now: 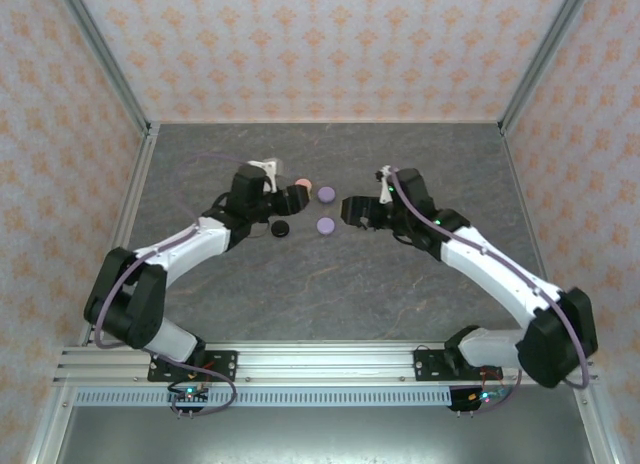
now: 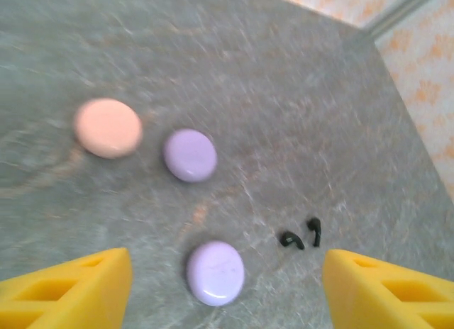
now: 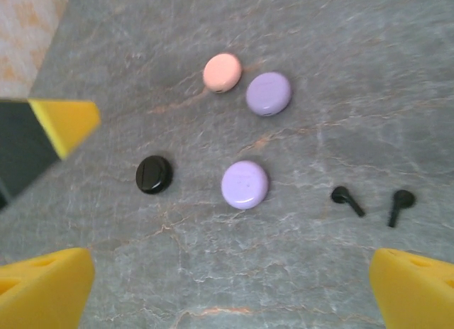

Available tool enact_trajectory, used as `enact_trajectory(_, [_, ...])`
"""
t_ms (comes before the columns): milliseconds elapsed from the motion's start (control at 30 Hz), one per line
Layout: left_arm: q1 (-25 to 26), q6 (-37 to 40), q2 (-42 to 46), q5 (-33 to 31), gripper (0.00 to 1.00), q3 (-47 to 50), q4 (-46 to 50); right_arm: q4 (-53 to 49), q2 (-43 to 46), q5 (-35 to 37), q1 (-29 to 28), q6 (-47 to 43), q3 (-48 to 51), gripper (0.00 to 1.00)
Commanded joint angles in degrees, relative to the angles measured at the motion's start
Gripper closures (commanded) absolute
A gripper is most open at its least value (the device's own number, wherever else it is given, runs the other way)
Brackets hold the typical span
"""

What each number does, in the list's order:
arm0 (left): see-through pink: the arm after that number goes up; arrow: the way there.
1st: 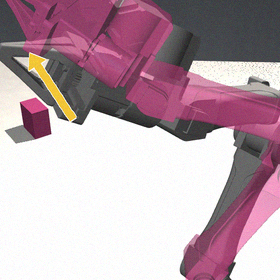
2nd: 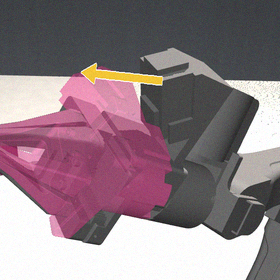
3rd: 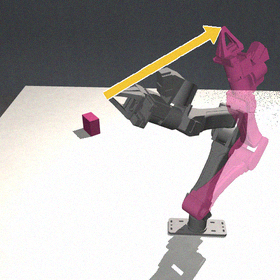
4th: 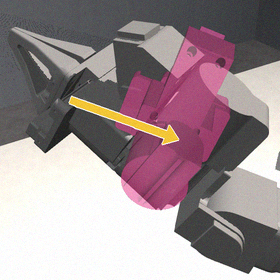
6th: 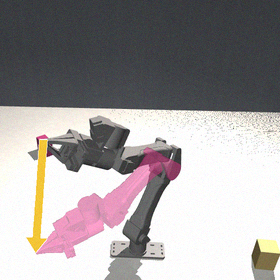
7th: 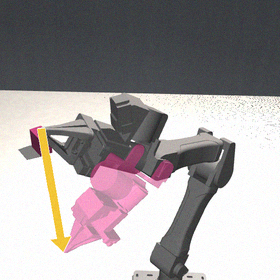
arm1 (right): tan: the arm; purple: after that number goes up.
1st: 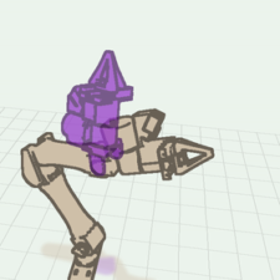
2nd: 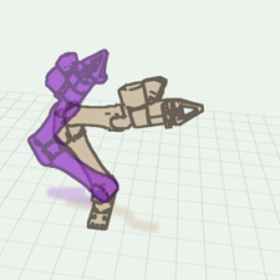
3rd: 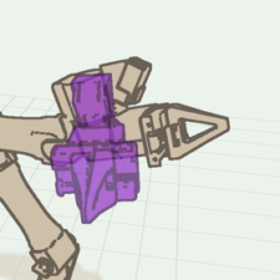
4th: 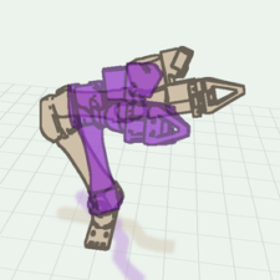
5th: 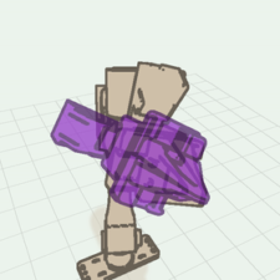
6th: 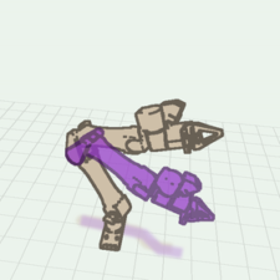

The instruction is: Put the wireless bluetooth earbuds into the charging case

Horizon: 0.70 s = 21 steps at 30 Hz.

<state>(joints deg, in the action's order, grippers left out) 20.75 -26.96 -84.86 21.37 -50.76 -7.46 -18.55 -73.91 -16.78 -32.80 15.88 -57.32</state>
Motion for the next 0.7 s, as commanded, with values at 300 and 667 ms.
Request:
enact_trajectory(300, [-17.76,-5.25,11.41,0.58,0.28,12.42,7.44,-7.19,-28.85,0.65,-10.14,-4.73,-24.58,0.16])
enact_trajectory(667, [-24.36,-5.3,16.01,3.16,0.28,17.96,11.35,-14.4,-54.44,5.97,-14.18,-9.44,-50.85,0.26])
